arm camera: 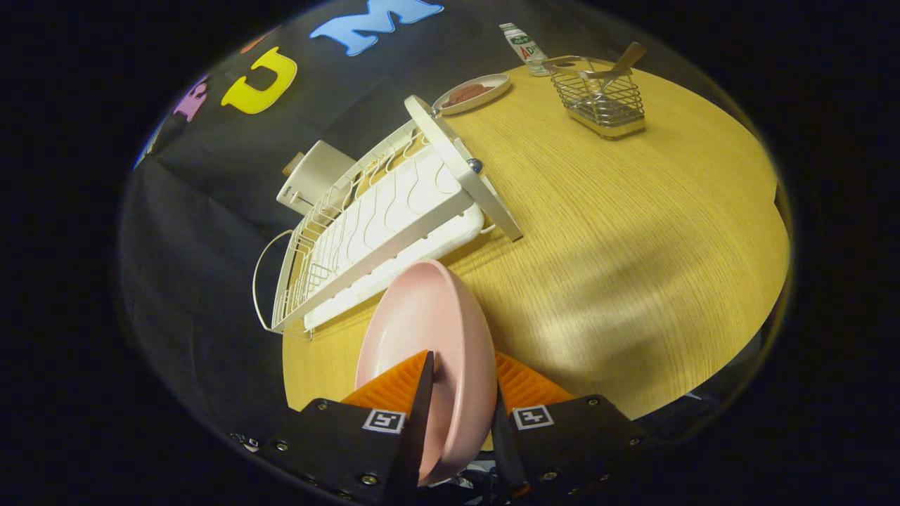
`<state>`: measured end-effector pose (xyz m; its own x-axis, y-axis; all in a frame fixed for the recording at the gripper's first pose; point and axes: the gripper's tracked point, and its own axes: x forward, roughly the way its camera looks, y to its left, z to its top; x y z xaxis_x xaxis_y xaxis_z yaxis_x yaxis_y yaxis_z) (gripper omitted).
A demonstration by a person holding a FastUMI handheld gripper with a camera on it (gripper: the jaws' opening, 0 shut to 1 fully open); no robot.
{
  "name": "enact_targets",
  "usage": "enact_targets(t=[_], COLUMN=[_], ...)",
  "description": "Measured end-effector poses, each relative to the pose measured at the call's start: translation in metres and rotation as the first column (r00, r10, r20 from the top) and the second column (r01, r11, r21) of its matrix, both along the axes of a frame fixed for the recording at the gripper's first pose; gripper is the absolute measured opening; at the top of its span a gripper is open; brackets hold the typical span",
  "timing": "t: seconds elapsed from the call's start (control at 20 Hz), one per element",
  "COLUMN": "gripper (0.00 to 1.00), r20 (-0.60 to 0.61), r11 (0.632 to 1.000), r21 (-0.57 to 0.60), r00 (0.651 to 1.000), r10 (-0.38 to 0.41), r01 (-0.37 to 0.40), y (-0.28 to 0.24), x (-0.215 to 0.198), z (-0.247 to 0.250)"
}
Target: Take the plate from the dish rack, then take the spoon from the basket and place it into the plate.
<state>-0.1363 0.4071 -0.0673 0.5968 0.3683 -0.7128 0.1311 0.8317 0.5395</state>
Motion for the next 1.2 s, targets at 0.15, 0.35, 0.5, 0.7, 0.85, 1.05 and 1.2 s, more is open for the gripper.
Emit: enact_targets(t=[0.15,0.35,0.5,0.7,0.85,1.05,1.2], gripper=[0.41,0.56,0.56,0.55,0.55,0.55,0.56], r20=[0.023,0.1,0.223,0.367,0.418,0.415,0.418], r11=[0.998,0.993,0.986,0.95,0.91,0.858,0.826], r21=[-0.067,-0.113,-0.107,-0.173,-0.207,-0.197,-0.191], r00=[1.0,0.994,0.969,0.912,0.873,0.833,0.806], r10=[-0.011,-0.033,-0.105,-0.182,-0.249,-0.365,-0.42], r01=[0.013,0.044,0.131,0.259,0.358,0.474,0.53], y=[-0.014,-0.035,-0.06,-0.116,-0.166,-0.223,-0.253], x=[-0.002,-0.003,0.012,0.041,0.063,0.083,0.097], z=[0.003,0.023,0.06,0.099,0.109,0.097,0.09])
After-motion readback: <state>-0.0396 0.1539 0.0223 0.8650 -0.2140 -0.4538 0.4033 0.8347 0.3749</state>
